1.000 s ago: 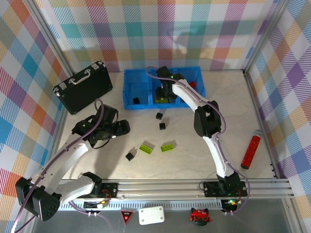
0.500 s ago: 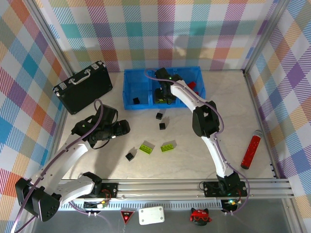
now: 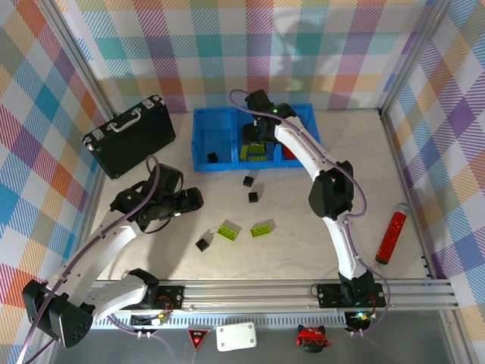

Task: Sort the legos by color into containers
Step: Place the lego in the container, then pick up the lego from the middle-left of the table.

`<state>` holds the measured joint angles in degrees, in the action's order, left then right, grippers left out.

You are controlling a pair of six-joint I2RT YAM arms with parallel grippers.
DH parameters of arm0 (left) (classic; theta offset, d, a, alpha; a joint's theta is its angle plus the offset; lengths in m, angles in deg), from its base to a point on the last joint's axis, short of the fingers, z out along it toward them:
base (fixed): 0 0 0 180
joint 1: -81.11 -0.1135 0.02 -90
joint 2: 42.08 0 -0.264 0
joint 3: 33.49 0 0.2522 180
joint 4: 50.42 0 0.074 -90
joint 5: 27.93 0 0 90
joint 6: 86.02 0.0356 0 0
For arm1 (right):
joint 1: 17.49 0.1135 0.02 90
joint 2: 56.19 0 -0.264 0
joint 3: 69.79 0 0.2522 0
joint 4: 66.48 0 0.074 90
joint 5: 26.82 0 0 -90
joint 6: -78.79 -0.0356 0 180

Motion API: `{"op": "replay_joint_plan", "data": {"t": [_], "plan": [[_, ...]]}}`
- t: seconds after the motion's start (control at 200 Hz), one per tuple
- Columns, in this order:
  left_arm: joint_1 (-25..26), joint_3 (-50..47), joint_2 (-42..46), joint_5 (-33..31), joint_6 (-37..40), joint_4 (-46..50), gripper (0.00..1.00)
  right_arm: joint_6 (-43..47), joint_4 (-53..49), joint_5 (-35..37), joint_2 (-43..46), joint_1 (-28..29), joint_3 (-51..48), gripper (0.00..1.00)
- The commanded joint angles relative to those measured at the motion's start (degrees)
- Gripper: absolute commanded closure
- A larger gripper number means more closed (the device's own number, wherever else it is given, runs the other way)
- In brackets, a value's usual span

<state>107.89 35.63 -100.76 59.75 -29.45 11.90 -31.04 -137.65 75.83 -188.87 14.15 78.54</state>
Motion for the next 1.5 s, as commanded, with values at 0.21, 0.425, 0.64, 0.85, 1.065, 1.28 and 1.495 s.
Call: {"op": "replay_joint_plan", "data": {"t": [0.21,0.425,0.64,0.85,1.065,1.28,1.495], "plan": [[-0.6,-1.6,0.7,3.0,-1.1,-0.8,0.18,-1.2,0.6,-2.0,12.6,2.7,-14.1,0.23],[0.0,-2.9,-2.9,4.3,-1.1,-2.9,0.18,-4.2,5.0,-4.5,25.6,4.0,-31.5,0.25],[4.8,-2.4,-7.8,2.5,-0.6,-3.7,0.18,-6.6,7.1,-5.2,36.9,4.1,-46.5,0.25],[10.7,-0.2,-13.0,-1.2,0.9,-2.3,0.19,-7.6,8.0,-5.7,43.9,4.0,-55.7,0.26],[14.6,1.6,-16.3,-5.3,1.7,1.0,0.19,-8.6,9.0,-7.0,47.0,4.1,-59.9,0.26],[16.1,0.8,-16.2,-6.4,0.5,3.4,0.20,-8.7,9.4,-7.6,47.5,4.0,-61.1,0.27],[16.2,-2.2,-14.1,-7.6,-2.8,5.8,0.21,-8.7,10.7,-8.9,47.0,4.0,-61.2,0.27]]}}
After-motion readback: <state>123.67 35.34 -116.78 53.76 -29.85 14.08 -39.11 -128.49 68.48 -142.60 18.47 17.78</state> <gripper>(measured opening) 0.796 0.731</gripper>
